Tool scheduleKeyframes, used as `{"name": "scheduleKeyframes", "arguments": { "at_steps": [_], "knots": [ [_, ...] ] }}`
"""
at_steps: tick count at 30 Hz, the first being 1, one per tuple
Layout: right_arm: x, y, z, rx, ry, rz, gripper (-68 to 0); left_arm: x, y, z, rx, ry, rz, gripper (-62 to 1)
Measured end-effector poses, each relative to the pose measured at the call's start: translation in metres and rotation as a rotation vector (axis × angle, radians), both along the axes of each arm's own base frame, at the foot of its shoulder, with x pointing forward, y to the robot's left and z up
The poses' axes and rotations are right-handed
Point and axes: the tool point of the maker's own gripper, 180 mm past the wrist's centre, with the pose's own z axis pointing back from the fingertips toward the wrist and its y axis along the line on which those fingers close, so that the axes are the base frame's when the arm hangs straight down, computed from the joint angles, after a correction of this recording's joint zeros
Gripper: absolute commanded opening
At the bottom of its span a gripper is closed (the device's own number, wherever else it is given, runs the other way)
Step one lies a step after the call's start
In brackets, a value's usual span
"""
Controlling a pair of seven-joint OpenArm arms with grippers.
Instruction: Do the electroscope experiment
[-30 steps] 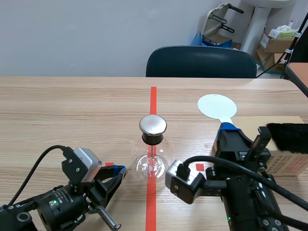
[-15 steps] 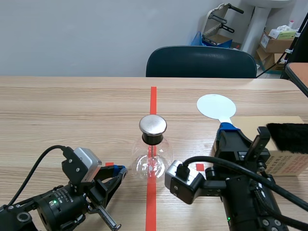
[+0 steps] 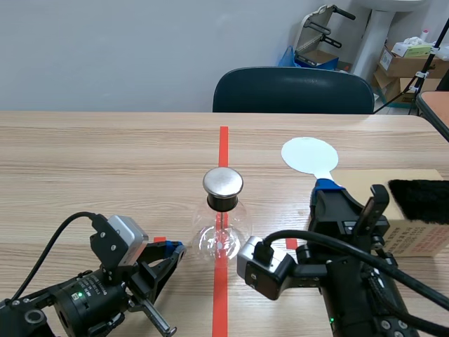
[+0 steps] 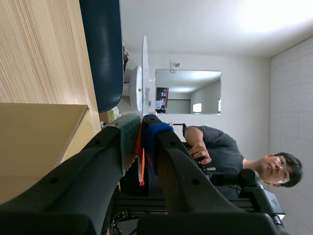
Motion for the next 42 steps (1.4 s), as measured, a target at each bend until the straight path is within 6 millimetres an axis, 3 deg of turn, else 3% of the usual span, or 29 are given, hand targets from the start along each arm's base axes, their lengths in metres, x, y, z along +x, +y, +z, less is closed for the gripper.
{"name": "scheduleKeyframes", "arguments": {
  "at_steps": [13, 20, 23, 28, 34, 39, 42],
  "knots": [
    [0.000, 0.000, 0.000, 0.000, 0.000, 0.000, -66.6, 0.000, 0.003, -0.001, 0.006, 0.001, -0.002, -57.7],
    [0.000, -0.007, -0.002, 0.058, 0.014, -0.034, -66.5, -0.003, 0.022, 0.006, 0.005, -0.029, -0.024, -38.3],
    [-0.001, -0.008, 0.002, 0.062, -0.006, -0.004, -66.5, -0.009, 0.027, 0.011, -0.025, -0.032, -0.055, -33.6],
    [-0.011, -0.021, 0.001, 0.063, -0.018, 0.040, -66.5, -0.023, 0.037, 0.018, -0.040, -0.037, -0.084, -33.4],
    [-0.024, -0.044, -0.003, 0.043, -0.002, 0.084, -66.5, -0.036, 0.046, 0.039, -0.091, -0.061, -0.147, -33.4],
    [-0.022, -0.064, 0.002, 0.050, -0.025, 0.059, -66.5, -0.048, 0.052, 0.059, -0.135, -0.086, -0.193, -33.4],
    [-0.026, -0.067, -0.005, 0.063, -0.010, 0.067, -66.5, -0.055, 0.054, 0.069, -0.152, -0.098, -0.215, -33.4]
  ]
}}
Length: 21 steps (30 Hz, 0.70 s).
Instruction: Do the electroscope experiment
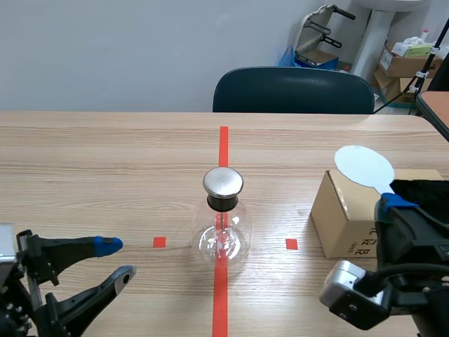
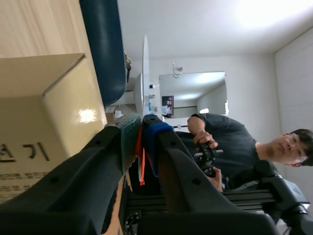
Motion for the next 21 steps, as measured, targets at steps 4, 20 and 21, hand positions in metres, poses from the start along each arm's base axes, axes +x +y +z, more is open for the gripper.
{"name": "scheduleKeyframes", "arguments": {
  "at_steps": [4, 20, 21],
  "knots": [
    [-0.009, -0.001, -0.017, 0.013, 0.044, 0.006, -66.5, -0.009, 0.003, 0.013, -0.018, -0.012, -0.027, -33.4],
    [0.005, -0.021, -0.034, 0.000, 0.067, -0.167, -66.5, -0.051, 0.035, 0.055, -0.095, -0.033, -0.117, -33.4],
    [0.006, -0.022, -0.036, -0.010, 0.073, -0.174, -66.5, -0.053, 0.038, 0.057, -0.103, -0.034, -0.119, -33.4]
  ]
}}
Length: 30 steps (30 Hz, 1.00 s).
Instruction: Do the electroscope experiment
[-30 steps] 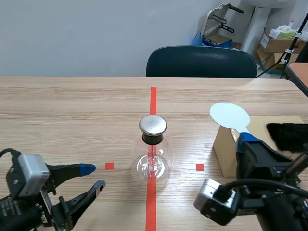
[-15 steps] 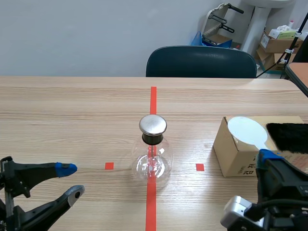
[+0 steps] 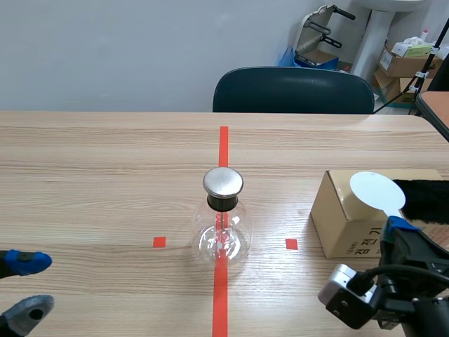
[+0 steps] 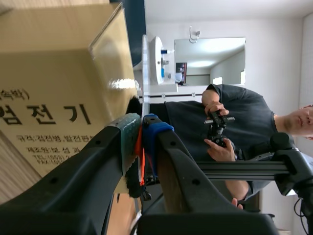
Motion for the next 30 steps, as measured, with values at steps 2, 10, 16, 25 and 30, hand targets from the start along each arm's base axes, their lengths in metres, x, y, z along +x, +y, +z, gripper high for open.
{"name": "scheduleKeyframes", "arguments": {
  "at_steps": [2, 10, 16, 25, 30],
  "knots": [
    [0.001, -0.001, -0.005, -0.009, 0.011, -0.012, -66.5, -0.003, 0.003, 0.001, -0.001, 0.007, -0.002, -33.4],
    [0.010, -0.004, -0.008, -0.015, 0.011, -0.057, -66.5, -0.016, 0.010, -0.005, 0.030, 0.056, -0.014, -33.4],
    [0.015, -0.005, -0.010, -0.013, 0.023, -0.073, -66.7, -0.018, 0.018, -0.003, 0.051, 0.056, -0.025, -33.4],
    [0.016, 0.006, -0.012, 0.021, 0.032, -0.061, -66.7, -0.018, 0.018, -0.002, 0.050, 0.056, -0.025, -33.4],
    [0.016, 0.010, -0.013, 0.034, 0.035, -0.055, -66.7, -0.018, 0.018, -0.002, 0.050, 0.056, -0.025, -33.4]
  ]
}}
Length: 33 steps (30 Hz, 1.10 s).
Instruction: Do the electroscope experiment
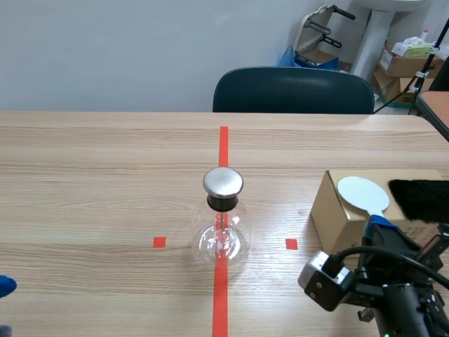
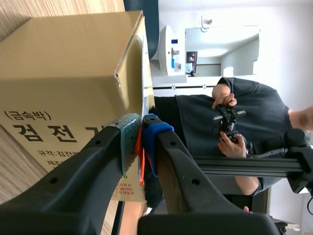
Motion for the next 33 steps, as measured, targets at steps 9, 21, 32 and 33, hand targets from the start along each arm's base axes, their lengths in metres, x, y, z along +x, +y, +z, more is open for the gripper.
{"name": "scheduleKeyframes", "arguments": {
  "at_steps": [9, 21, 32, 33],
  "knots": [
    [-0.001, -0.007, -0.002, 0.017, 0.011, -0.038, -66.4, 0.000, 0.000, -0.001, 0.005, -0.003, 0.002, -33.5],
    [-0.001, -0.009, -0.002, 0.017, 0.011, -0.049, -37.2, -0.011, 0.004, 0.002, -0.016, 0.021, -0.003, -33.5],
    [-0.001, -0.009, -0.002, 0.017, 0.011, -0.049, 0.4, -0.012, 0.004, 0.003, -0.016, 0.018, -0.010, -33.4],
    [-0.001, -0.009, -0.002, 0.017, 0.011, -0.049, 0.4, -0.012, 0.004, 0.003, -0.016, 0.018, -0.011, -33.4]
  ]
}}
